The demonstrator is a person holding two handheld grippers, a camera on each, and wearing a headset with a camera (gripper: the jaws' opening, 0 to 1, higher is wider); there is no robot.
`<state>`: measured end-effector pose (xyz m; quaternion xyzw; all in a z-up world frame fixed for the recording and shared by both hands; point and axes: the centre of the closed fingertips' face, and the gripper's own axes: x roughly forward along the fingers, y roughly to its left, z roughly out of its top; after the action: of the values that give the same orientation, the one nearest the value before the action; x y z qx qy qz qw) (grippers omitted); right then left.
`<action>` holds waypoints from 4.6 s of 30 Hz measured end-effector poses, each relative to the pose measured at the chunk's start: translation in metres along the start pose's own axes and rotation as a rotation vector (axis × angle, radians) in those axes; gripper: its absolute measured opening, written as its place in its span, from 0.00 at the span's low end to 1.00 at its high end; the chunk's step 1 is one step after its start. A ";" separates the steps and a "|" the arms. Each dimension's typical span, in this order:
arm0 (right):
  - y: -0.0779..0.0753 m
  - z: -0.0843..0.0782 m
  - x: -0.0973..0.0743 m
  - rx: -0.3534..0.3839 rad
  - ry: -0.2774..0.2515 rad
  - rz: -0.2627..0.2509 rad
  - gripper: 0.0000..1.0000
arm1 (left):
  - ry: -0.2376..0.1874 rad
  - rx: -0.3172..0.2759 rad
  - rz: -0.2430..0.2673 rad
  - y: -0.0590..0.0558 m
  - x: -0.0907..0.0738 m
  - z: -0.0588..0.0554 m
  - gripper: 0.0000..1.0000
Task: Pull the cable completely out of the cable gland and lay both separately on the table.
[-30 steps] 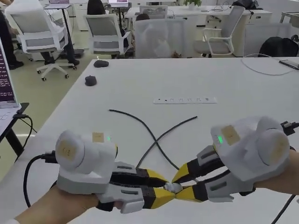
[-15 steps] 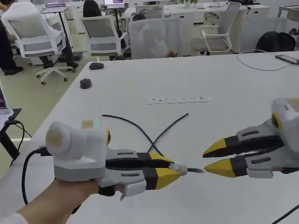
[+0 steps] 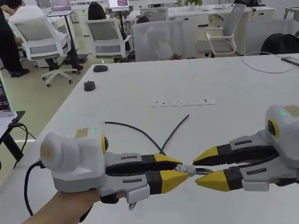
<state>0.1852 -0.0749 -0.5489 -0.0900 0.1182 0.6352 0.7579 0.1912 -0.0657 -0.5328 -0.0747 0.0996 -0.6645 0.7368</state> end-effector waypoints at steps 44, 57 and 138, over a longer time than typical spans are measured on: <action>0.001 0.002 0.038 0.047 -0.146 0.004 0.16 | 0.112 0.081 0.029 0.004 -0.017 -0.005 0.15; -0.015 -0.007 0.059 0.124 -0.096 -0.083 0.14 | 0.082 0.005 0.034 0.012 -0.034 -0.003 0.15; -0.016 0.159 0.001 -0.241 0.027 0.090 0.13 | -0.085 -0.015 -0.143 0.001 -0.034 0.148 0.14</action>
<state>0.2113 -0.0311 -0.3975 -0.1835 0.0554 0.6770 0.7106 0.2253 -0.0352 -0.3882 -0.1154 0.0675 -0.7111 0.6903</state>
